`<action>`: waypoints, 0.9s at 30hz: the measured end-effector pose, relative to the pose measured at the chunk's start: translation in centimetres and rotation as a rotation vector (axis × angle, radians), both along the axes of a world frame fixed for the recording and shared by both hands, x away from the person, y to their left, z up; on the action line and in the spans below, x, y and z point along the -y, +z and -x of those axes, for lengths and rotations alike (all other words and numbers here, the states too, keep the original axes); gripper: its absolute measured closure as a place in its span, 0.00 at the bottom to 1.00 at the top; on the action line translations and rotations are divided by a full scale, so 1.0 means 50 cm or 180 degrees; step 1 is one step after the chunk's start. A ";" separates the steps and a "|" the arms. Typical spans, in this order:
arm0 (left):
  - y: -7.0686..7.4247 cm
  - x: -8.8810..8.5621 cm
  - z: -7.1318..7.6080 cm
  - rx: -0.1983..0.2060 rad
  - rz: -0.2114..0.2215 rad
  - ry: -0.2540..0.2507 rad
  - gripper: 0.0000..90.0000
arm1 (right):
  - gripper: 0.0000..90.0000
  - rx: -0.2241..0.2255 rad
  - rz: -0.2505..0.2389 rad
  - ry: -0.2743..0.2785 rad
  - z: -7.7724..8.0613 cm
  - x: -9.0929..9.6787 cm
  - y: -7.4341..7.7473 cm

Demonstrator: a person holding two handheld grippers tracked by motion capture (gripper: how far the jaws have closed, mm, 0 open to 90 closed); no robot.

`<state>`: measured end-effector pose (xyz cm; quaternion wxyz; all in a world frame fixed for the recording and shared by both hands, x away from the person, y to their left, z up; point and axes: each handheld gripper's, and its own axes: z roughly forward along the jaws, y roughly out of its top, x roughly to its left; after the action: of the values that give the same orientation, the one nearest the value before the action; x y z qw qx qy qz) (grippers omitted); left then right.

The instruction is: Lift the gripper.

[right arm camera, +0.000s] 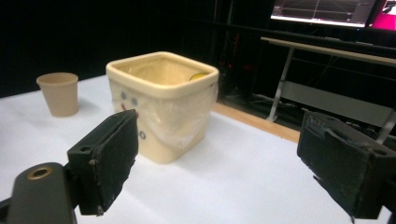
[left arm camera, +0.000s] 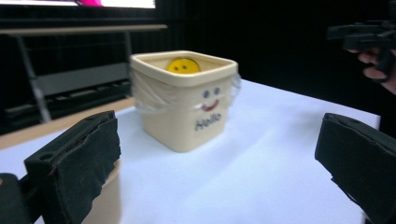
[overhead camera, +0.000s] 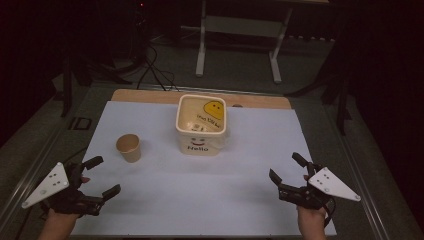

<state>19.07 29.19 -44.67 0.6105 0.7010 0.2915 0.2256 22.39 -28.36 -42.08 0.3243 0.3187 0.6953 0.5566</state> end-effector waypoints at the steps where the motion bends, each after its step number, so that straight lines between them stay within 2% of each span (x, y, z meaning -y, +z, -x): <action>1: 0.000 0.001 0.000 -0.0044 0.0009 -0.0019 0.01 | 0.14 0.0000 0.0000 0.0000 0.000 0.000 0.000; 4: 0.001 0.004 0.005 -0.0059 -0.0052 -0.0060 0.01 | 0.14 -0.0009 -0.0047 0.0008 0.006 0.000 0.003; 6: 0.004 0.003 0.006 -0.0096 0.0015 -0.0185 0.01 | 0.14 -0.0009 -0.0025 0.0007 0.007 -0.001 0.004; 9: 0.017 0.005 0.010 -0.0101 0.0030 -0.0295 0.01 | 0.14 -0.0037 -0.0043 -0.0002 0.006 0.001 0.005; 13: 0.039 0.006 0.015 -0.0028 -0.0016 -0.0327 0.01 | 0.14 -0.0053 -0.0087 0.0010 0.004 0.005 0.007; 21: 0.062 0.011 0.015 -0.0003 -0.0070 -0.0368 0.01 | 0.14 -0.0069 -0.0108 0.0024 0.003 0.007 0.010; 27: 0.081 0.014 -0.001 -0.0107 -0.0169 -0.0518 0.01 | 0.14 -0.0099 -0.0112 0.0068 0.002 0.005 0.011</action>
<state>19.10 28.47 -40.60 0.6030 0.7420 0.2377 0.1712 22.27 -28.61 -41.53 0.3018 0.3255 0.6937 0.5672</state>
